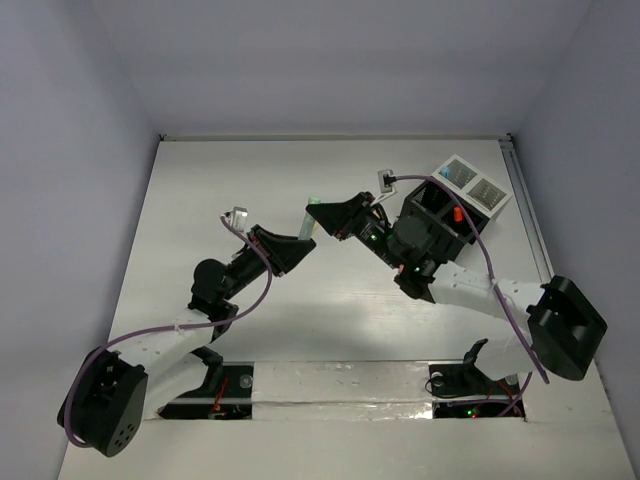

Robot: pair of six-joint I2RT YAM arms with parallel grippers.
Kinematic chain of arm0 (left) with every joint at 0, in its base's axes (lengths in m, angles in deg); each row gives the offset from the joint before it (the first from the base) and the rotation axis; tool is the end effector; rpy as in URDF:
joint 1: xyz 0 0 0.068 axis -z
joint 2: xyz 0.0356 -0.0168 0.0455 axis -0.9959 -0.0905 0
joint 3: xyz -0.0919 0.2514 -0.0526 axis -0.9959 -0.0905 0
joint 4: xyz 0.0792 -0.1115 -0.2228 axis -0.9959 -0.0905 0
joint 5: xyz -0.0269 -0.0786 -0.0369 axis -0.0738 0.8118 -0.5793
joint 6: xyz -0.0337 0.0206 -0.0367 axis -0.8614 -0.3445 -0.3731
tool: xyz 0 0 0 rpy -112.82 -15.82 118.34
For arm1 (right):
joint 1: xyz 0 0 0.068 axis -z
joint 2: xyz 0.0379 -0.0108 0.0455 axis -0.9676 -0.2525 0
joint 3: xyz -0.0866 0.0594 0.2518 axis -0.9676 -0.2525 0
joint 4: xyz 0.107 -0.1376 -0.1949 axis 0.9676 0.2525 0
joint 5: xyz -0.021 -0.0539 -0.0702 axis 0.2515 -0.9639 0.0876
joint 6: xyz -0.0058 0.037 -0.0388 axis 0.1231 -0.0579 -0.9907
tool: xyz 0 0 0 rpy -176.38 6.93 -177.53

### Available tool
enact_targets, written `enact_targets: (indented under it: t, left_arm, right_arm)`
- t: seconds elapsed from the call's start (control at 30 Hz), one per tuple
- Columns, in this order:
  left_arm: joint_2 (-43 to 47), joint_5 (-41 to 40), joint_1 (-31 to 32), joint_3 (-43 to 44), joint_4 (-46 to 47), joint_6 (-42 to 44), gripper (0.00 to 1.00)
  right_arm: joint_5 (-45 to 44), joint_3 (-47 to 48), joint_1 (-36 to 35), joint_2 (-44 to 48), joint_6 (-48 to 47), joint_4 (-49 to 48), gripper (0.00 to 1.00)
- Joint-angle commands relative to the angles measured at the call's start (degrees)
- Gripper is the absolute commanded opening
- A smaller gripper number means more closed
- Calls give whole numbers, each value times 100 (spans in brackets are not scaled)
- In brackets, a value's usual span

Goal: Sort the stationery into containers
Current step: Close the pen cap on the pen.

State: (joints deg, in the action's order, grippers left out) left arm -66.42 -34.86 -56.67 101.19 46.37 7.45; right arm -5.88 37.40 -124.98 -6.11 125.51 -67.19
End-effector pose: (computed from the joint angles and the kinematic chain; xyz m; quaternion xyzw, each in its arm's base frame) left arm 0.1569 -0.1028 0.2610 0.1126 0.5384 -0.6101 0.5702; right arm 0.2025 0.2381 0.3145 -0.0087 0.6190 0.5920 0.5160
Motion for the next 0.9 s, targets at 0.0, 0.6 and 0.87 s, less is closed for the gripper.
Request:
enact_targets:
  t: [0.0, 0.6, 0.87]
  left_arm:
    - [-140, -645, -37, 562, 851, 37, 0]
    - [-737, -1076, 271, 1230, 1274, 353, 0]
    - [-896, -1322, 271, 1388, 1283, 634, 0]
  right_arm:
    - [595, -311, -409, 93, -103, 306, 0]
    - [1095, -654, -515, -170, -183, -555, 0]
    - [981, -829, -515, 172, -314, -12, 0]
